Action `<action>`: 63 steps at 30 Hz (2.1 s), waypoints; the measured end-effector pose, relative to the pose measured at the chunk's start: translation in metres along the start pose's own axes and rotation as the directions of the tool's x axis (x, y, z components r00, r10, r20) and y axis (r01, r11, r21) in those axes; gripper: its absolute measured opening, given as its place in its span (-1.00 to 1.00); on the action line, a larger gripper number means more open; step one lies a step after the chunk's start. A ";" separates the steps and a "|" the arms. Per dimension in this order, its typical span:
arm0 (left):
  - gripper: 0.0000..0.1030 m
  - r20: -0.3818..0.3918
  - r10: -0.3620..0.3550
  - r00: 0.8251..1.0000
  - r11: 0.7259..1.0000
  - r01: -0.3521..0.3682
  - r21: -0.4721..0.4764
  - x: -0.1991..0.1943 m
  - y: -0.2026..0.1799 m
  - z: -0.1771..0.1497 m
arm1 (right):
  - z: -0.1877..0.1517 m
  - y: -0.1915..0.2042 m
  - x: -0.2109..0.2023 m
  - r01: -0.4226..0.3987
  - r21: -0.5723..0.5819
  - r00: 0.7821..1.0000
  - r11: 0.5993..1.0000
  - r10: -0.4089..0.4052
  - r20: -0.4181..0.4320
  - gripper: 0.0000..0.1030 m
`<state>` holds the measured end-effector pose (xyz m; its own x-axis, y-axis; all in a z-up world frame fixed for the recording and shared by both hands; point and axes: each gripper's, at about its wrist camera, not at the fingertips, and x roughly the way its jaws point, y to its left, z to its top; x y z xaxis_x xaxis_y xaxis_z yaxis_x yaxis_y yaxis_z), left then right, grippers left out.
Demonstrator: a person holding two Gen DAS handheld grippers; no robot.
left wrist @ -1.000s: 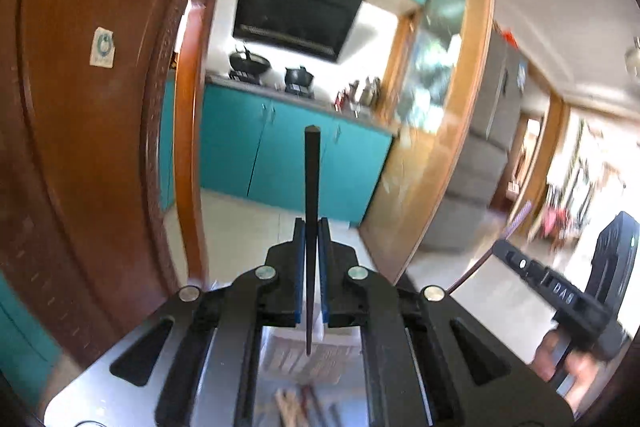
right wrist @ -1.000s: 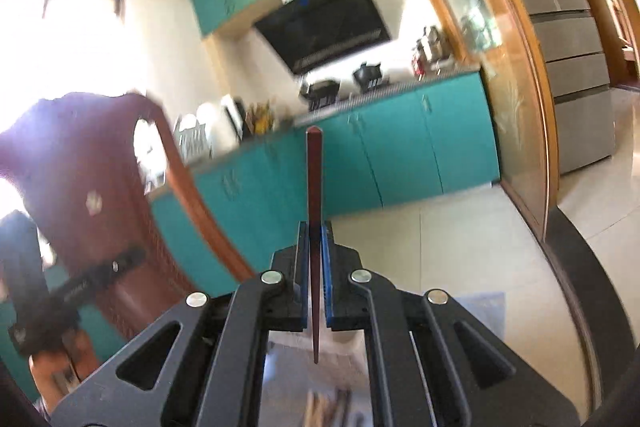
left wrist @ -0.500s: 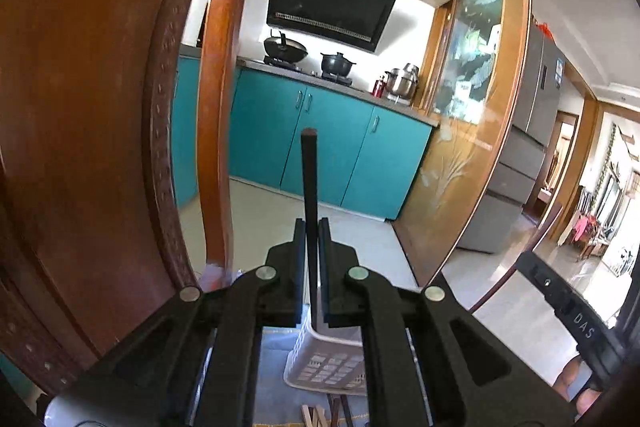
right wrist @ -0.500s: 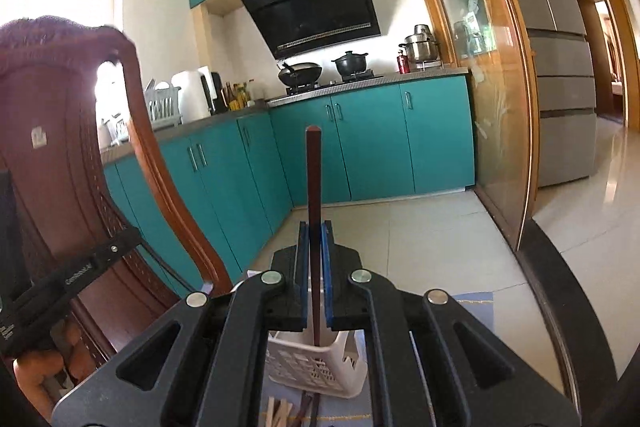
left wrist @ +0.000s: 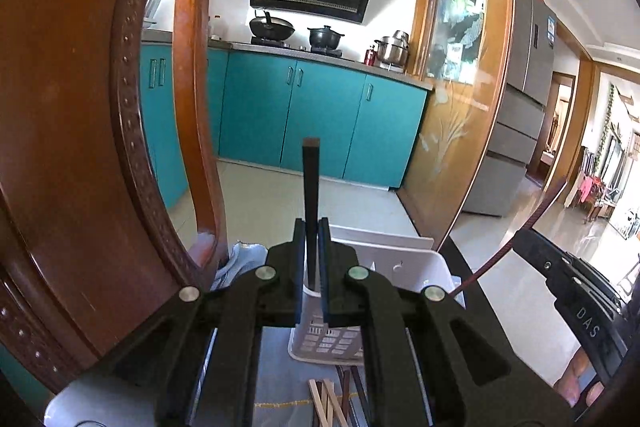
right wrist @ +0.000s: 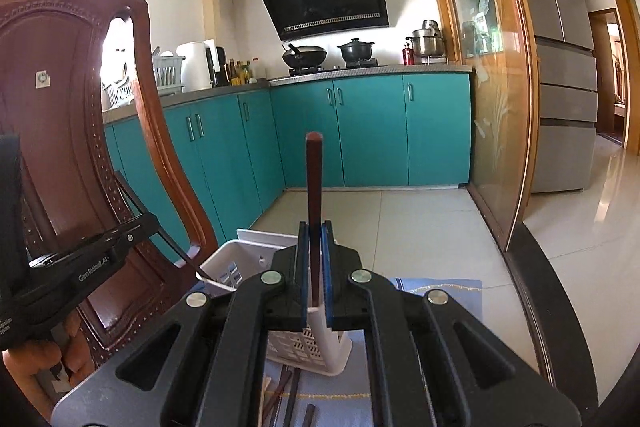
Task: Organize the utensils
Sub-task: 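Drop the brown chopstick into the caddy with the right tool while the left tool carries its chopstick, then lower the dark chopstick into the white caddy and open the left tool, then bring both tools back down to the remaining chopsticks on the cloth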
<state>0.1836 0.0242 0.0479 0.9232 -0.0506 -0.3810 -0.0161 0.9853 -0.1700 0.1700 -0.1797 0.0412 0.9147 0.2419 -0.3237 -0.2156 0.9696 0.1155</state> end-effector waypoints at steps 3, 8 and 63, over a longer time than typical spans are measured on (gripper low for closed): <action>-0.85 0.005 -0.001 1.000 1.000 0.001 0.013 -0.002 -0.002 -0.002 | 0.000 -0.002 -0.004 0.001 0.009 1.000 1.000 -0.001 0.003 -0.78; -0.78 0.011 -0.009 1.000 1.000 0.009 0.024 -0.009 -0.004 -0.005 | -0.002 -0.010 -0.019 -0.032 0.033 0.999 0.999 0.031 0.033 -0.40; 0.01 -0.346 0.114 0.931 0.993 -0.098 0.064 -0.013 0.040 -0.079 | -0.169 0.019 0.046 -0.056 -0.130 0.739 0.990 -0.047 -0.672 -0.62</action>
<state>0.1409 0.0512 -0.0260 0.7249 0.0085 -0.6888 -0.0817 0.9939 -0.0738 0.1502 -0.1444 -0.1300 0.4565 0.1578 -0.8756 -0.3090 0.9510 0.0103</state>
